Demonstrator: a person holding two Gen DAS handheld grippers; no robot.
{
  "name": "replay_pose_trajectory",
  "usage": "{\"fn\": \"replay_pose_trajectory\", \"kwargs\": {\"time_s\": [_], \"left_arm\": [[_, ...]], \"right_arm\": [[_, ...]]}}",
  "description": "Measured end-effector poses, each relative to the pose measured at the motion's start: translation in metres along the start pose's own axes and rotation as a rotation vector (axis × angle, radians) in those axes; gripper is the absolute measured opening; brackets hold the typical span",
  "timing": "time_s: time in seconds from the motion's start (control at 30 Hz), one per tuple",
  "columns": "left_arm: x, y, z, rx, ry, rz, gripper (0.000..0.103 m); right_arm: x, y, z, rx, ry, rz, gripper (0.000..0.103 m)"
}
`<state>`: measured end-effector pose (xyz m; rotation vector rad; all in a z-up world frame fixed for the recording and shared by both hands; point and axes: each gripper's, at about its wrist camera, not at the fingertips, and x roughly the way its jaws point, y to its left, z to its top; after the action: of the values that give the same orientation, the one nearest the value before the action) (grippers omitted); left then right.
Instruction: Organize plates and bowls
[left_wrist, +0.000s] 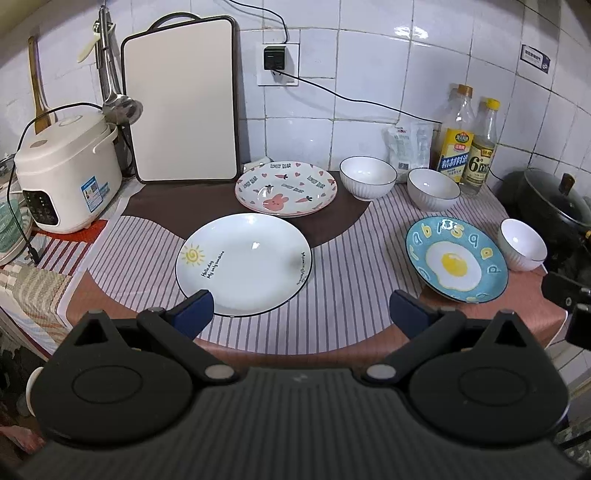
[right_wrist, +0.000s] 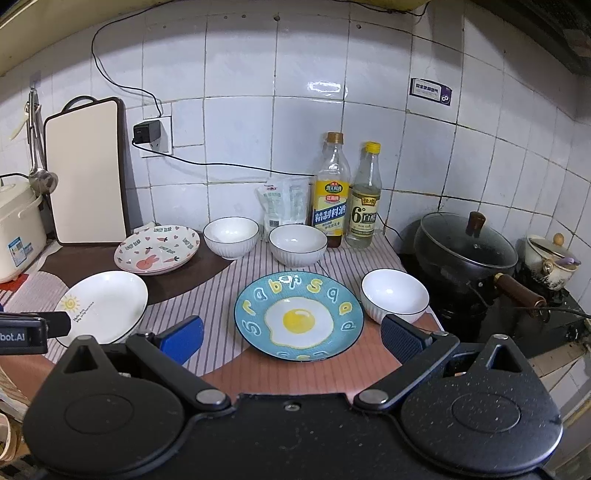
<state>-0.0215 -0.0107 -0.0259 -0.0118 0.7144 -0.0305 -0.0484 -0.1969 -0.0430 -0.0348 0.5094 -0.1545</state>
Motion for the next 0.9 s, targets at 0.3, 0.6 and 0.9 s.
{"fn": "replay_pose_trajectory", "kwargs": {"time_s": [0.3, 0.6, 0.9], "left_arm": [[-0.001, -0.001, 0.002, 0.026, -0.001, -0.021, 0.103], [0.018, 0.029, 0.031, 0.013, -0.042, -0.082, 0.101], [0.091, 0.106, 0.042, -0.087, 0.032, -0.011, 0.095]], "right_arm": [[-0.005, 0.001, -0.006, -0.022, -0.087, 0.000, 0.103], [0.016, 0.024, -0.002, -0.047, -0.179, 0.214, 0.103], [0.094, 0.081, -0.003, -0.048, -0.072, 0.452, 0.103]]}}
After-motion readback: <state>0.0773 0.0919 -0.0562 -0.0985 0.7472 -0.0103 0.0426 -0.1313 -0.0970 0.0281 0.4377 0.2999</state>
